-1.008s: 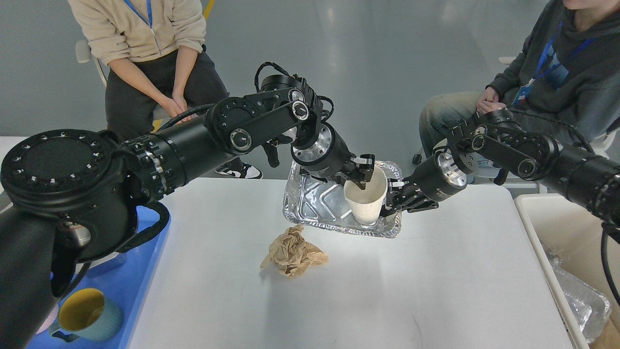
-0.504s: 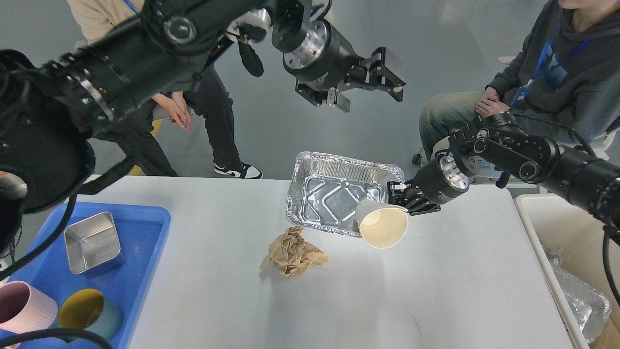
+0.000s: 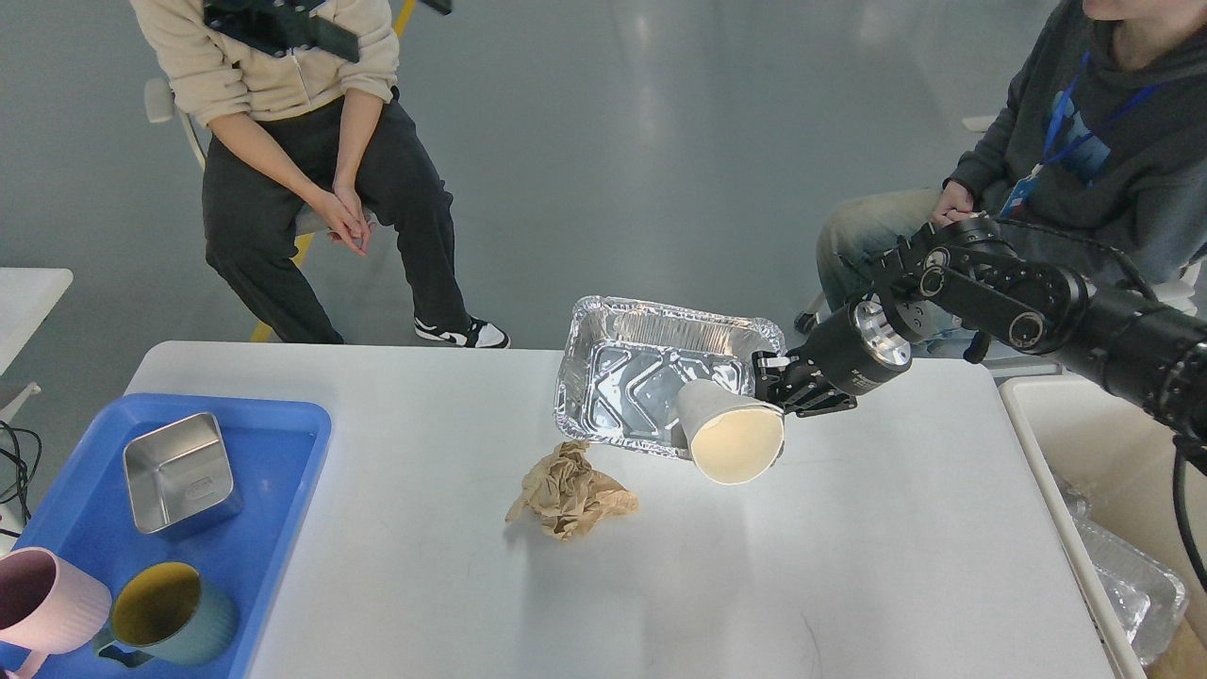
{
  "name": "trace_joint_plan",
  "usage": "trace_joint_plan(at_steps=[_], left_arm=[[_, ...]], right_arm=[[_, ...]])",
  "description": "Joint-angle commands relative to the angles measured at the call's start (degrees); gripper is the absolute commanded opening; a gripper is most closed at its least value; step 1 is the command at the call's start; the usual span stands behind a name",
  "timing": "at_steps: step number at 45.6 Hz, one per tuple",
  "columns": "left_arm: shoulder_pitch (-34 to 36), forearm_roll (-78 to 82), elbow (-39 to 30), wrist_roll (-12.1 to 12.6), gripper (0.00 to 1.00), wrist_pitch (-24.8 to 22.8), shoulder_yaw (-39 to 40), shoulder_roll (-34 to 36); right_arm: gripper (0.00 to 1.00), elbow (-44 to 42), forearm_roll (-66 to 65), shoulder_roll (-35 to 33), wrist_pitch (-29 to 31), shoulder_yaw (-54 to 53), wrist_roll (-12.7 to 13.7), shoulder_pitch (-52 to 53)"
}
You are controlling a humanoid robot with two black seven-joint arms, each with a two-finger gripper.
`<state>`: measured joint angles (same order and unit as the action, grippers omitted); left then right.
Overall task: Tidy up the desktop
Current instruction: 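Withdraw the left gripper away from the foil tray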
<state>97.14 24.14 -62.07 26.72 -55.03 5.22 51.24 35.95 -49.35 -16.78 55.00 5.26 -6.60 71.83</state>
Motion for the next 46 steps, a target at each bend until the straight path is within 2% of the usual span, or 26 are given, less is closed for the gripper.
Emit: trace_joint_plan(at_steps=[1, 7, 11, 14, 28, 39, 46], left_arm=[[-7.0, 0.2, -9.7, -0.6, 0.96, 0.0, 0.0, 12.4], [-14.5, 0.2, -16.1, -2.5, 0.96, 0.0, 0.6, 21.9], [-16.4, 0.1, -19.9, -4.5, 0.96, 0.0, 0.3, 26.9], [-16.9, 0.1, -22.0, -4.7, 0.96, 0.0, 0.1, 30.8], [-17.0, 1.3, -21.2, -4.7, 0.96, 0.0, 0.1, 42.2], [-17.1, 2.6, -19.5, -5.4, 0.96, 0.0, -0.6, 40.6], [-17.2, 2.7, -19.9, -5.4, 0.96, 0.0, -4.9, 27.4]], right_arm=[[0.0, 0.0, 0.0, 0.1, 0.0, -0.1, 0.0, -0.1], [0.0, 0.0, 0.0, 0.1, 0.0, -0.1, 0.0, -0.2], [0.0, -0.1, 0.0, 0.1, 0.0, -0.1, 0.0, -0.3], [0.0, -0.1, 0.0, 0.1, 0.0, -0.1, 0.0, -0.4], [0.0, 0.0, 0.0, 0.0, 0.0, 0.0, 0.1, -0.5], [0.0, 0.0, 0.0, 0.1, 0.0, 0.0, 0.2, -0.4], [0.0, 0.1, 0.0, 0.1, 0.0, 0.0, 0.2, 0.2]])
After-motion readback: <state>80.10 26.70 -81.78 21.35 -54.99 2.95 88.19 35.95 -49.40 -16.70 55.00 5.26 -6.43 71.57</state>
